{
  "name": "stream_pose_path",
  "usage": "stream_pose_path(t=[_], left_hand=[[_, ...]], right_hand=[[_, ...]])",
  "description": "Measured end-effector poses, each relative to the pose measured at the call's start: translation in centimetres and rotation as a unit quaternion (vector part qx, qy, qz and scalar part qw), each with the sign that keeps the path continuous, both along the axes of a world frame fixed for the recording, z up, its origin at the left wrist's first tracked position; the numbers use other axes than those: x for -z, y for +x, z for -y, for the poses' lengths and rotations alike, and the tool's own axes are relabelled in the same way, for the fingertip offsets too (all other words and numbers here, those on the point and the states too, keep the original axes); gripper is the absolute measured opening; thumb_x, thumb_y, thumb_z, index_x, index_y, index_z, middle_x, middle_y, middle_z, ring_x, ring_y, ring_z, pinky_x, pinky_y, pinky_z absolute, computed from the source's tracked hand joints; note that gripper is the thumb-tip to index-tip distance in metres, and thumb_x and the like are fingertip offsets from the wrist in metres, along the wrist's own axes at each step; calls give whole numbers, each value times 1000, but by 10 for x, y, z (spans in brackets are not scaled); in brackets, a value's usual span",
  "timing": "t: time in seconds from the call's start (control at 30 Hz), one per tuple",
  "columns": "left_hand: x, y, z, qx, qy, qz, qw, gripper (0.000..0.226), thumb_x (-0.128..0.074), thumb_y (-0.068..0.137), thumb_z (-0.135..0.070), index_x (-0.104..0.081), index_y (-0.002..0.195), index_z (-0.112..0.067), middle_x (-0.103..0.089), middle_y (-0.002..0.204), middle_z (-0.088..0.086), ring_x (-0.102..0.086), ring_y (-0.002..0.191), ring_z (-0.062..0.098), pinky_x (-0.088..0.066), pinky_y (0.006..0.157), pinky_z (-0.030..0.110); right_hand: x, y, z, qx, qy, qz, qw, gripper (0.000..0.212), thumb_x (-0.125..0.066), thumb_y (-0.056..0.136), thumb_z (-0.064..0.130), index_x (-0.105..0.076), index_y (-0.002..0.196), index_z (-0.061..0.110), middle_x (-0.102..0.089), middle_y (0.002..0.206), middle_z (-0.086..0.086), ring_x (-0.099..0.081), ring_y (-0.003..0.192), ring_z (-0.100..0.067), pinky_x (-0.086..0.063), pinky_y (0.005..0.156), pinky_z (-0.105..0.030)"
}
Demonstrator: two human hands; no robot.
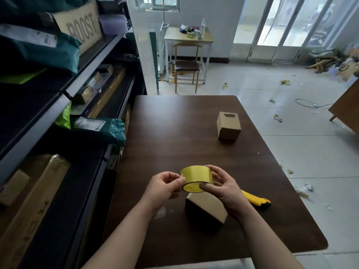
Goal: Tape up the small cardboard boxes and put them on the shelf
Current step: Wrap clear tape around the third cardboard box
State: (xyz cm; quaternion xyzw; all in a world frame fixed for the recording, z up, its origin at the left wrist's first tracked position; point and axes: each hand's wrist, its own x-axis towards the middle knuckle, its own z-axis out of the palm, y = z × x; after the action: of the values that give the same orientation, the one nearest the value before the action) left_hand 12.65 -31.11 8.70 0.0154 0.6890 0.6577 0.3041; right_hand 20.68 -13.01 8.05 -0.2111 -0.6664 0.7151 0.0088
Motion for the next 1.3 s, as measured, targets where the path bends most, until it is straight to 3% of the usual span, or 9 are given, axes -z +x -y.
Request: stream_pose_path(t=[0.17,0.33,0.47,0.63,0.7,0.77,0.93,1.17,1.3], left_hand=[[-1,3,7,13,36,21,999,19,-75,80,-13,-66,95,-5,-69,80,6,-65,74,16,-56,70,30],[0,6,6,34,-31,-68,997,13,-76,80,-11,-69,90,-7,-70,81,8,-64,75,18,-56,76,36],[-1,3,9,92,-43,-161,982,6,-74,82,-10,-69,82,-14,-69,69,0,-64,68,14,-56,66,25],[-10,-9,21,164,-165,-469,852,11,-67,88,-14,-62,86,-23,-61,81,-13,-63,71,5,-54,67,21],[-8,-9,22,149,-178,-511,827,10,-62,92,-14,-58,91,-23,-59,81,-13,-63,69,5,-54,64,24],[-7,-3,18,136,-166,-462,860,9,-54,96,-15,-51,95,-24,-64,79,-7,-65,66,7,-53,58,24],[-17,13,8,94,35,-112,989,10,-57,94,-3,-50,101,-5,-71,80,17,-69,68,27,-57,61,33],[-24,11,15,94,216,175,956,20,-65,83,-12,-61,100,-1,-67,91,24,-69,76,30,-59,65,35],[-25,10,13,73,210,211,952,20,-60,89,-23,-63,92,-3,-67,89,21,-68,74,27,-60,64,32]], right_hand=[[0,8,-1,7,-36,18,999,66,-86,58,22,-60,118,31,-58,125,-4,-61,113,-22,-54,94,-41],[2,15,-1,15,-41,27,999,64,-84,57,23,-57,115,30,-60,120,-4,-64,107,-20,-55,91,-36],[2,18,-3,19,-32,26,999,61,-83,58,26,-62,115,21,-67,113,-5,-64,106,-20,-53,94,-37],[-8,22,-15,34,-140,2,990,53,-74,65,13,-62,116,7,-67,96,-14,-62,84,-23,-54,80,-35],[-10,21,-17,25,-147,-6,989,53,-74,66,12,-61,117,7,-67,98,-15,-63,84,-23,-56,78,-33],[-12,21,-18,27,-154,-13,988,55,-74,65,10,-61,117,8,-68,105,-14,-66,89,-23,-58,78,-31],[-9,25,-25,34,-114,-31,992,87,-96,39,30,-63,118,13,-67,115,-13,-67,104,-26,-57,83,-32],[-15,31,-21,15,-143,-50,988,95,-99,30,32,-64,116,13,-69,108,-8,-68,99,-23,-58,79,-29],[-17,34,-22,15,-147,-54,988,98,-100,23,32,-65,113,15,-71,104,-4,-68,98,-21,-58,78,-28]])
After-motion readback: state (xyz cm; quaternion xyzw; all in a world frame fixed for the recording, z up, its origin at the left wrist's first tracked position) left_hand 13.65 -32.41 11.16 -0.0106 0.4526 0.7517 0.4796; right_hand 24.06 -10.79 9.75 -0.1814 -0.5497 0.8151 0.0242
